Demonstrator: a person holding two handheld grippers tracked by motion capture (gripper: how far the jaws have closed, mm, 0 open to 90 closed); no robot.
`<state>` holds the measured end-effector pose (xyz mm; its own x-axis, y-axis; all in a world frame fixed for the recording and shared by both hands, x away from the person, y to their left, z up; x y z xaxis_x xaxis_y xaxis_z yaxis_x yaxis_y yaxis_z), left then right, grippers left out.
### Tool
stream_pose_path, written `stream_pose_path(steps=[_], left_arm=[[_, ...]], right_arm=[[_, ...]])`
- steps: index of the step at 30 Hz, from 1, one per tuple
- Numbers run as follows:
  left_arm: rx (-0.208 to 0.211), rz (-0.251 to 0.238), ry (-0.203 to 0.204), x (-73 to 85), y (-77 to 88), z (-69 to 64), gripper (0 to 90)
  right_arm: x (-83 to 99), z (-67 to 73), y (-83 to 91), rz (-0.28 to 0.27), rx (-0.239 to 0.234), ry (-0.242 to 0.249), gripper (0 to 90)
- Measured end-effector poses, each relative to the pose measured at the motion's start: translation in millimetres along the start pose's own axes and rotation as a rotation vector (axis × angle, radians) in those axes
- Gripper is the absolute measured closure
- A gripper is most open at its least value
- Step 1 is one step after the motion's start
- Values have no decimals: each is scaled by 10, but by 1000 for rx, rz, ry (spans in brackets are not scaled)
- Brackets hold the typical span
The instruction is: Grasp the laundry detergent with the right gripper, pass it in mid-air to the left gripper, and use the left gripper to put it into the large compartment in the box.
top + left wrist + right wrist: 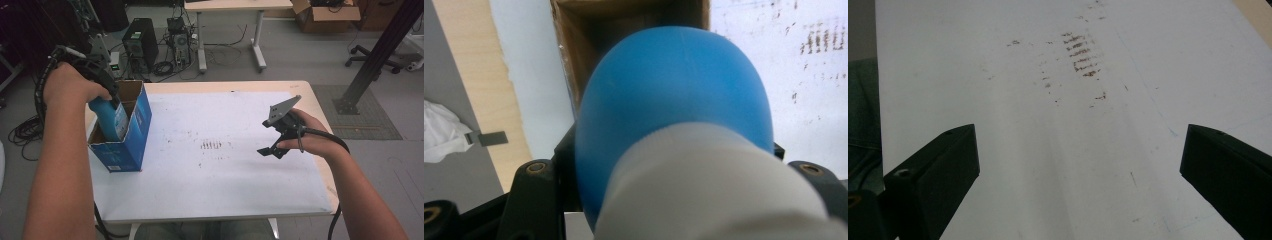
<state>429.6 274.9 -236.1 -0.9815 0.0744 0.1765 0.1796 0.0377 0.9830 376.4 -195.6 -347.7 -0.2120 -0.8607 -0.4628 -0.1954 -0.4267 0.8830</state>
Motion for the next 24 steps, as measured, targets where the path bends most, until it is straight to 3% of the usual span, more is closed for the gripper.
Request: stream_pose_path(steps=[6, 24], left_arm=[[-19, 13, 1, -22, -110, 17, 393], [-8, 33, 16, -57, -484, 82, 393]], right_arm=[[5, 6, -12, 3, 0, 0, 26], [-16, 19, -24, -7, -5, 3, 27]])
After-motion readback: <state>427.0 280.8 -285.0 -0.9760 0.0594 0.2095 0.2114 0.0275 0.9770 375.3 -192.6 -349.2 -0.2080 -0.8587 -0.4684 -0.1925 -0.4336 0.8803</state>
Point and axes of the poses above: each handheld gripper's, and its own axes: y roughly backward along the jaws, x roughly out of its underside, z roughly to its left, the point moved 3 cm from there along -y, roughly forward along the jaws, and after that the axes turned 11 degrees about z, right-handed, at the moved point
